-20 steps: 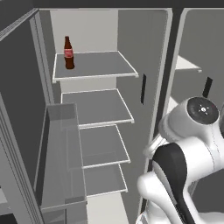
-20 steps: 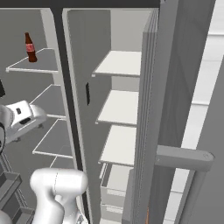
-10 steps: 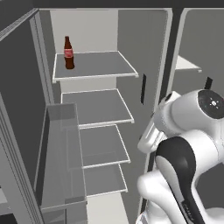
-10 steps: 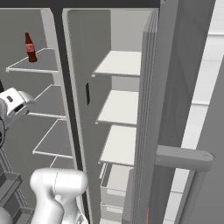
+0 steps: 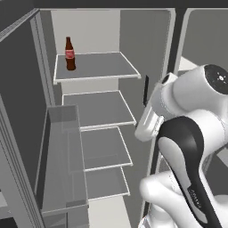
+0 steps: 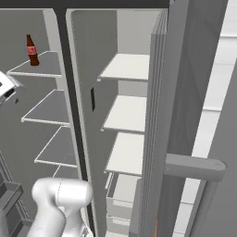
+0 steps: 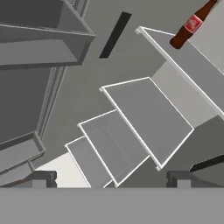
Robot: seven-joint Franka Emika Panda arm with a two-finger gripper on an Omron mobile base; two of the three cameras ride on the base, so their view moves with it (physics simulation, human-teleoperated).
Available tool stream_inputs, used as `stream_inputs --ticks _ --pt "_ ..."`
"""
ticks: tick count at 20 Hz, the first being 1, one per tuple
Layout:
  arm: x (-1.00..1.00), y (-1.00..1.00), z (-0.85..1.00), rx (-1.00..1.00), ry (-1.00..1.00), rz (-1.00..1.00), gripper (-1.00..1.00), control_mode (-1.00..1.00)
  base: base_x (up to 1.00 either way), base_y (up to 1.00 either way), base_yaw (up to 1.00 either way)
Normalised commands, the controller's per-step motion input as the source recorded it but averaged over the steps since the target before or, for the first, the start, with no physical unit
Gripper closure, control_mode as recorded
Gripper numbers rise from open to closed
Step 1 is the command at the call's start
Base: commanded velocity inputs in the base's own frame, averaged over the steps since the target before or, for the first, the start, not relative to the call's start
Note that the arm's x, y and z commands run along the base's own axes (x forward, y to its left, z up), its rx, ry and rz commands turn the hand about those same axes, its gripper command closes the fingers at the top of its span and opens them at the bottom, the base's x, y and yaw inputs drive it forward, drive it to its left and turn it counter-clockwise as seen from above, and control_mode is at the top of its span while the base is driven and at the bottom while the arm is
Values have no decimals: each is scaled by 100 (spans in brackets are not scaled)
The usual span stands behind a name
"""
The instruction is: Open the fridge, grab two sodas, and place both sodas inside the bowl with ice on the dining counter.
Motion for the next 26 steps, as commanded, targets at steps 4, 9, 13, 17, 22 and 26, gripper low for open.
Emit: stream_inputs --ticks 4,9,13,17,22,26 --pt "0 19 29 0 0 0 -100 -100 0 0 0" --pt "0 20 5 0 0 0 -100 -100 0 0 0" --pt "0 4 0 0 -1 0 -100 -100 0 0 0" --pt "5 15 0 0 -5 0 -100 -100 0 0 0" --pt "26 5 9 4 -8 2 -100 -100 0 0 0" --pt "18 0 2 4 -5 3 -100 -100 0 0 0"
